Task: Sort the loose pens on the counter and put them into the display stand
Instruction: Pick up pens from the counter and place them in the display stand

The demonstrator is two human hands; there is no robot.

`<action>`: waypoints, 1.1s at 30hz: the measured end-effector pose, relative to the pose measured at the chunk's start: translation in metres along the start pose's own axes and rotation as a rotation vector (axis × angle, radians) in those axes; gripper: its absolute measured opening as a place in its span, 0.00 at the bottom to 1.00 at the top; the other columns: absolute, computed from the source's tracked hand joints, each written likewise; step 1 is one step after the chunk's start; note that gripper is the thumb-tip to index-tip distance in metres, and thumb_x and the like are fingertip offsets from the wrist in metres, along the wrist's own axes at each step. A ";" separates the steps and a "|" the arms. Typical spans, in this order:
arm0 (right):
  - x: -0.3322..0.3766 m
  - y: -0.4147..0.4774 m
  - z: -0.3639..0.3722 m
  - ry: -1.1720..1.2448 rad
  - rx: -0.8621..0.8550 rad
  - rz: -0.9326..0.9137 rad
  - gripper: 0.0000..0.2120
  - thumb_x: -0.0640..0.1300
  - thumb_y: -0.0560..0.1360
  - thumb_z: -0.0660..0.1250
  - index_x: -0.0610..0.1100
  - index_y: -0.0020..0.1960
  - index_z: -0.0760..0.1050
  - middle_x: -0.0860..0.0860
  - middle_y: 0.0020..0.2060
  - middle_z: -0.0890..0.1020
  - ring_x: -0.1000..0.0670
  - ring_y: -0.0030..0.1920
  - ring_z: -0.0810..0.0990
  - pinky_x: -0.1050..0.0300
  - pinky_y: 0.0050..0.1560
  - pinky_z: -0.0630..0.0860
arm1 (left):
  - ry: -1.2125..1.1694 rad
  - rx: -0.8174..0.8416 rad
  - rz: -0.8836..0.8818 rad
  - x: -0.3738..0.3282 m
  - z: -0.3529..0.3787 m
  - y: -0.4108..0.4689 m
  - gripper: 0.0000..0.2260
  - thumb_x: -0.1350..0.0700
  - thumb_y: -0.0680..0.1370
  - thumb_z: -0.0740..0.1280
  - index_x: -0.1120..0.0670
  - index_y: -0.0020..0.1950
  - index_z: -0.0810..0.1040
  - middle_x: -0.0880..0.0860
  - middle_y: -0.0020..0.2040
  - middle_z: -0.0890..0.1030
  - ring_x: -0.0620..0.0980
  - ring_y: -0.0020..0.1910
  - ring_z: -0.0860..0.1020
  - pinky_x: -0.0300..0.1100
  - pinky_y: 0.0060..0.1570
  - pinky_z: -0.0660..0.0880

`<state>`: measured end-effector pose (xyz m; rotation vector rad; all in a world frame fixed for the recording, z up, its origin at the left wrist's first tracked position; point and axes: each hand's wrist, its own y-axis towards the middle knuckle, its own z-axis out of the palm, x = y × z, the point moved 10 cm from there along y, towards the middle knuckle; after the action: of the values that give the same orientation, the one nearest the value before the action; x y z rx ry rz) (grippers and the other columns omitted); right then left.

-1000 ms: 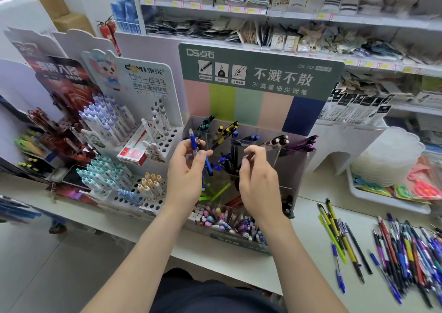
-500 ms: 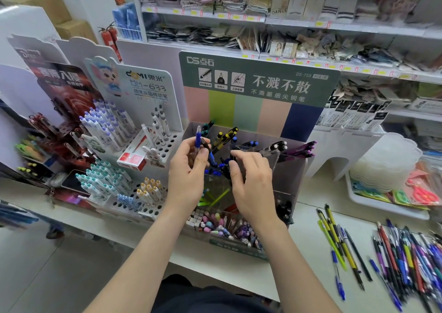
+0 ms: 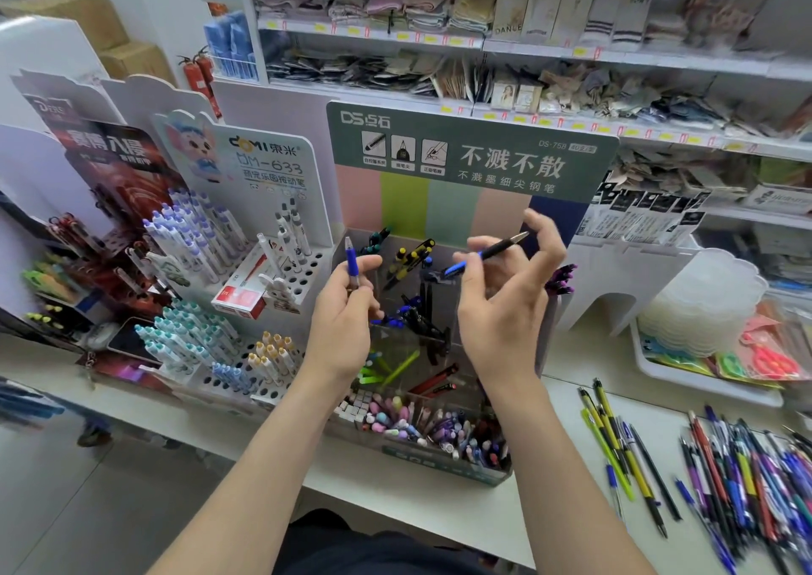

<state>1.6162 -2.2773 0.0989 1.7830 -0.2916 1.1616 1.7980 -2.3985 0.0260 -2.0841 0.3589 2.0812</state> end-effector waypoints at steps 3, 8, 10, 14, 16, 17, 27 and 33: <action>0.008 0.014 0.001 -0.134 0.002 -0.186 0.16 0.33 0.85 0.62 0.42 0.71 0.65 0.43 0.58 0.81 0.48 0.56 0.86 0.51 0.55 0.83 | 0.074 -0.026 0.050 -0.006 -0.004 -0.002 0.15 0.60 0.88 0.61 0.44 0.69 0.78 0.49 0.51 0.78 0.44 0.52 0.83 0.43 0.62 0.79; 0.008 0.020 0.006 -0.216 0.019 -0.268 0.17 0.34 0.87 0.61 0.41 0.74 0.66 0.44 0.57 0.82 0.48 0.54 0.84 0.55 0.56 0.82 | 0.119 -0.064 0.096 -0.006 -0.006 -0.002 0.17 0.59 0.86 0.66 0.46 0.73 0.77 0.59 0.55 0.79 0.50 0.49 0.86 0.48 0.56 0.84; 0.013 0.022 0.001 -0.168 -0.029 -0.253 0.14 0.37 0.87 0.61 0.42 0.72 0.64 0.44 0.55 0.83 0.47 0.52 0.84 0.55 0.53 0.82 | 0.149 -0.084 0.106 -0.007 -0.009 -0.004 0.18 0.59 0.84 0.69 0.46 0.73 0.77 0.54 0.53 0.81 0.51 0.45 0.86 0.49 0.47 0.85; 0.012 0.031 0.010 -0.366 0.044 -0.282 0.09 0.40 0.87 0.63 0.40 0.65 0.77 0.46 0.50 0.85 0.45 0.47 0.85 0.46 0.46 0.82 | 0.228 -0.156 0.129 -0.009 -0.016 -0.009 0.11 0.57 0.80 0.76 0.48 0.59 0.78 0.46 0.50 0.83 0.47 0.46 0.84 0.49 0.48 0.84; 0.000 0.035 0.021 -0.539 0.190 -0.207 0.08 0.44 0.86 0.65 0.45 0.62 0.79 0.49 0.46 0.86 0.44 0.43 0.84 0.46 0.40 0.81 | 0.322 -0.183 0.163 -0.013 -0.017 -0.012 0.08 0.56 0.79 0.77 0.47 0.54 0.80 0.44 0.48 0.84 0.44 0.48 0.83 0.45 0.49 0.82; -0.009 0.036 0.025 -0.633 0.257 -0.144 0.08 0.46 0.86 0.65 0.48 0.61 0.81 0.49 0.46 0.87 0.43 0.44 0.84 0.48 0.39 0.80 | 0.358 -0.189 0.180 -0.014 -0.017 -0.014 0.08 0.56 0.79 0.77 0.46 0.53 0.81 0.43 0.48 0.84 0.43 0.48 0.83 0.44 0.48 0.82; -0.022 0.052 0.037 -0.796 0.545 0.072 0.15 0.37 0.74 0.67 0.44 0.58 0.85 0.45 0.53 0.85 0.37 0.55 0.81 0.46 0.54 0.80 | 0.542 -0.236 0.168 -0.012 -0.022 -0.019 0.10 0.60 0.74 0.73 0.44 0.48 0.82 0.46 0.46 0.82 0.42 0.45 0.81 0.33 0.43 0.75; -0.024 0.054 0.034 -0.542 0.327 0.006 0.16 0.45 0.78 0.76 0.46 0.65 0.81 0.50 0.49 0.85 0.44 0.52 0.81 0.47 0.57 0.79 | 0.565 -0.236 0.187 -0.018 -0.025 -0.022 0.09 0.59 0.75 0.76 0.47 0.51 0.82 0.43 0.44 0.83 0.41 0.43 0.82 0.32 0.43 0.78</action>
<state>1.5892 -2.3394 0.1081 2.3770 -0.4399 0.7372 1.8280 -2.3842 0.0435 -2.8716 0.4087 1.6450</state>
